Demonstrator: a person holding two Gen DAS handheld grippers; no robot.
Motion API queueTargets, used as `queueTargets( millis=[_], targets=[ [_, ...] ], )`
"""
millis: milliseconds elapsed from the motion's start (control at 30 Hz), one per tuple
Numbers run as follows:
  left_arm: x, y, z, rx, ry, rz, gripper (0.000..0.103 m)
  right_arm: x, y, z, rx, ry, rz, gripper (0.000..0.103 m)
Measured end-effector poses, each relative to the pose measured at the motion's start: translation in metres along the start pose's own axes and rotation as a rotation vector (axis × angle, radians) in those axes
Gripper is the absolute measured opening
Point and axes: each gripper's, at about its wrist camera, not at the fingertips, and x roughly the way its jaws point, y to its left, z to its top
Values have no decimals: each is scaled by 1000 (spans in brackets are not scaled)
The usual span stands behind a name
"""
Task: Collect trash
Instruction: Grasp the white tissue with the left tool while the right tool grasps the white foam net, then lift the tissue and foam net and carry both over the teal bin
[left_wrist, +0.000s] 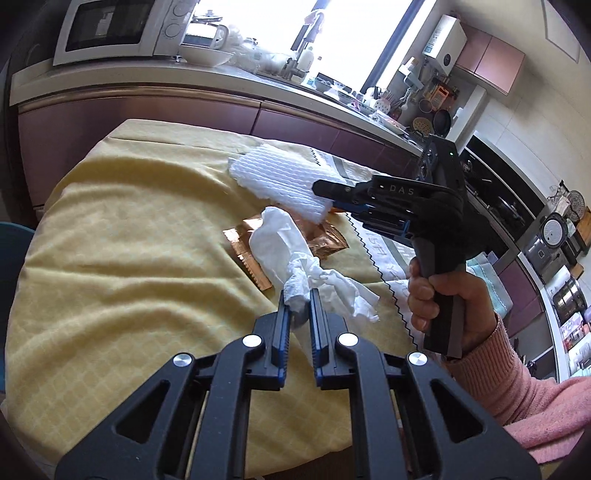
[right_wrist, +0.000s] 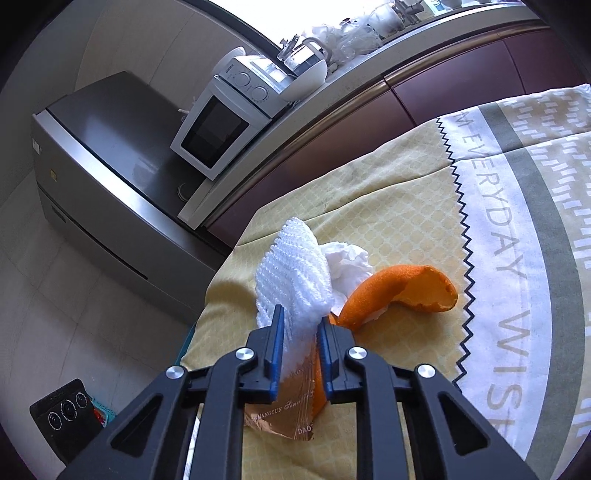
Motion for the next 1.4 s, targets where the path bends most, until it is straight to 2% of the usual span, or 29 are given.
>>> queueTargets(
  millis=[267, 467, 1033, 1400],
  targets=[
    [-20, 23, 3, -37, -45, 36, 10, -20, 9, 9, -21, -70, 28, 11],
    [-41, 36, 4, -49, -81, 57, 10, -30, 21, 8, -46, -82, 58, 11],
    [-79, 56, -1, -92, -151, 121, 10, -9, 71, -15, -127, 2, 170, 11],
    [-108, 77, -9, -135, -190, 166, 10, 17, 100, -29, -175, 73, 213, 11]
  ],
)
